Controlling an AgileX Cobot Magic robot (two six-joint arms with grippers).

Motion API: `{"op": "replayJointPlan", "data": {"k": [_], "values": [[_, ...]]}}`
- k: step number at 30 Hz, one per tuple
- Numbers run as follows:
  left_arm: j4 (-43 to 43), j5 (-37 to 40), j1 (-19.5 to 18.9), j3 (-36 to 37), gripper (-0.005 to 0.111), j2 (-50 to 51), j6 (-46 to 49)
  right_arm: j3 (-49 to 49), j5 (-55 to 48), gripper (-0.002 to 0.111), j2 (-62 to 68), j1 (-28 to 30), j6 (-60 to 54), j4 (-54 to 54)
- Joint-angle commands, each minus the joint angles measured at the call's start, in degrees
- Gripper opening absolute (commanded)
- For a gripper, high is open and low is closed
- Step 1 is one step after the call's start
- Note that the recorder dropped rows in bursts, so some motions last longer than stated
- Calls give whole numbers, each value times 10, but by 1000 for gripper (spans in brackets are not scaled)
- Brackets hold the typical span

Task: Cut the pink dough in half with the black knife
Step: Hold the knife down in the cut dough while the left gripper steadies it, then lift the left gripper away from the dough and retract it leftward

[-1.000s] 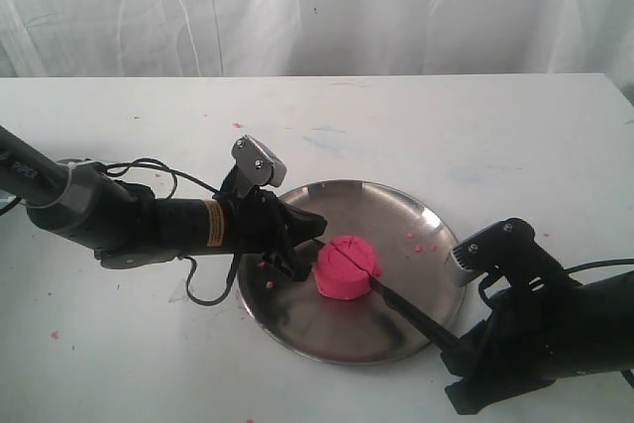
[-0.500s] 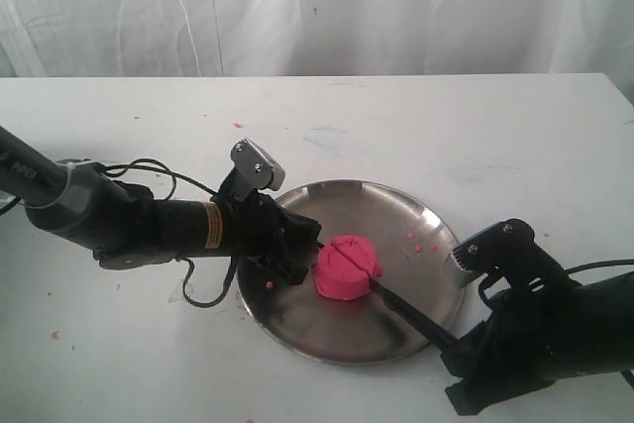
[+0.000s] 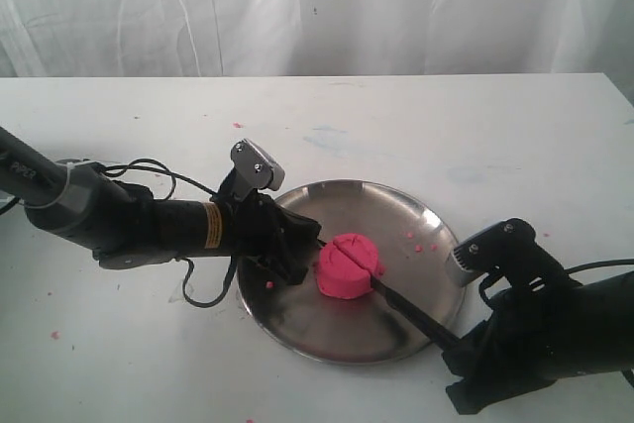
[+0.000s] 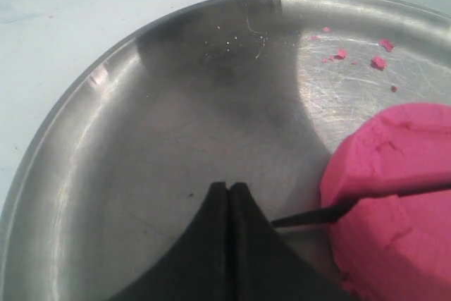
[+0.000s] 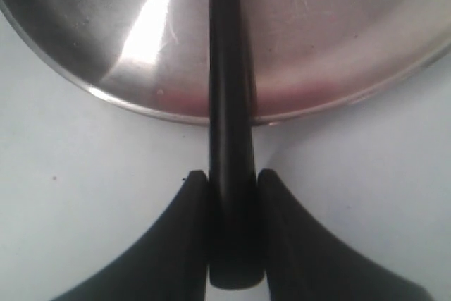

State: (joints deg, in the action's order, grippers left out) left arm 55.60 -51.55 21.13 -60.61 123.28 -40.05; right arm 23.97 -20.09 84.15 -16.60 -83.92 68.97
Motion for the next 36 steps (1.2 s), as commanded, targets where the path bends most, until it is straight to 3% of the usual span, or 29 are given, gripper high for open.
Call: {"op": "replayJointPlan", "data": {"k": [1, 9, 14, 36], "values": [[9, 8, 2, 5, 0, 3, 3, 0, 11, 0, 1, -1, 1, 5], [-18, -39, -10, 5, 0, -22, 29, 0, 9, 0, 1, -1, 1, 5], [-27, -117, -10, 5, 0, -3, 32, 0, 9, 0, 1, -1, 1, 5], [-42, -113, -10, 5, 0, 61, 43, 0, 11, 0, 1, -1, 1, 7]]}}
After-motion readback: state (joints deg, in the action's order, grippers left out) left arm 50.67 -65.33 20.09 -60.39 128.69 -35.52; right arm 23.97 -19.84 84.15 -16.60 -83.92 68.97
